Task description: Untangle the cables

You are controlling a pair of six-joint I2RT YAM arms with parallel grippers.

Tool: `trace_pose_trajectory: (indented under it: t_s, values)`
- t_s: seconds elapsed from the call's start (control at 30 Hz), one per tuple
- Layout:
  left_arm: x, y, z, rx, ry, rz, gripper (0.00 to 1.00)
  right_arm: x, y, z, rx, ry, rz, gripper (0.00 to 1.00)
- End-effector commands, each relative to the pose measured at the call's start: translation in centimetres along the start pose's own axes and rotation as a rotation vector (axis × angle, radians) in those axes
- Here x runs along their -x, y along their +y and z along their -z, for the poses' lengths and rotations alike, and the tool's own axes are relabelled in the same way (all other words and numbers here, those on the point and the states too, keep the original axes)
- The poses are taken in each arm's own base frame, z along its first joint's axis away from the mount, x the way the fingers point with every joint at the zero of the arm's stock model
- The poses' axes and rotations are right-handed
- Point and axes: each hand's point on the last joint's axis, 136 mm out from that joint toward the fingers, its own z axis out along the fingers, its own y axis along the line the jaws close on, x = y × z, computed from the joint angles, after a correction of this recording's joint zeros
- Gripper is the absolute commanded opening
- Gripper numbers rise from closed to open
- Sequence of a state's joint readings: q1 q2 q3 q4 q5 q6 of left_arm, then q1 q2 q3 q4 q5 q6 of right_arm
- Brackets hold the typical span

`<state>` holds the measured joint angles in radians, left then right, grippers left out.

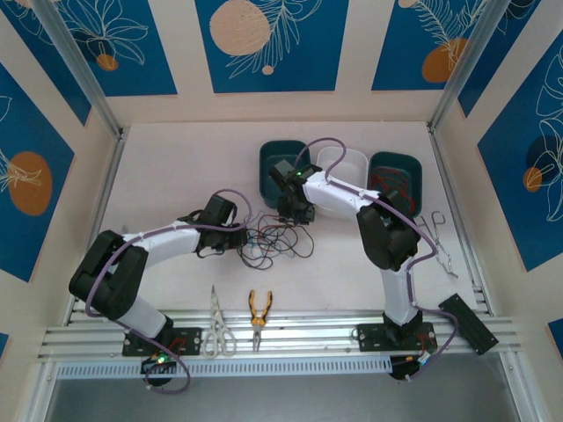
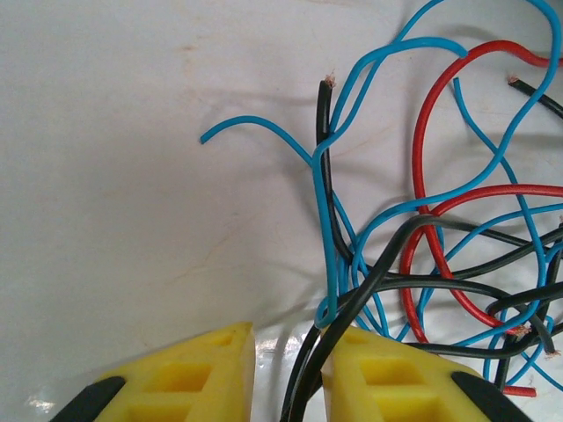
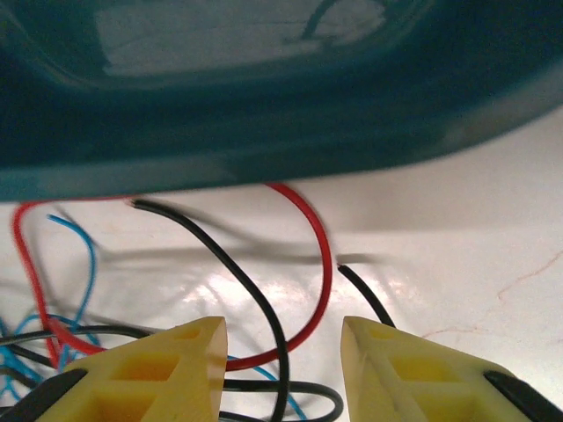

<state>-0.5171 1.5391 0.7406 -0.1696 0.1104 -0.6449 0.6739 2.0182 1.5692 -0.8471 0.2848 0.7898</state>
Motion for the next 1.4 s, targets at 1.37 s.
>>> trace_pose_trajectory:
  t_s: [1.37]
  values:
    - [0.3, 1.7, 1.0, 0.038, -0.029, 0.007, 0.26, 3.5, 6.0, 5.0, 0.119, -0.137, 0.119, 0.38]
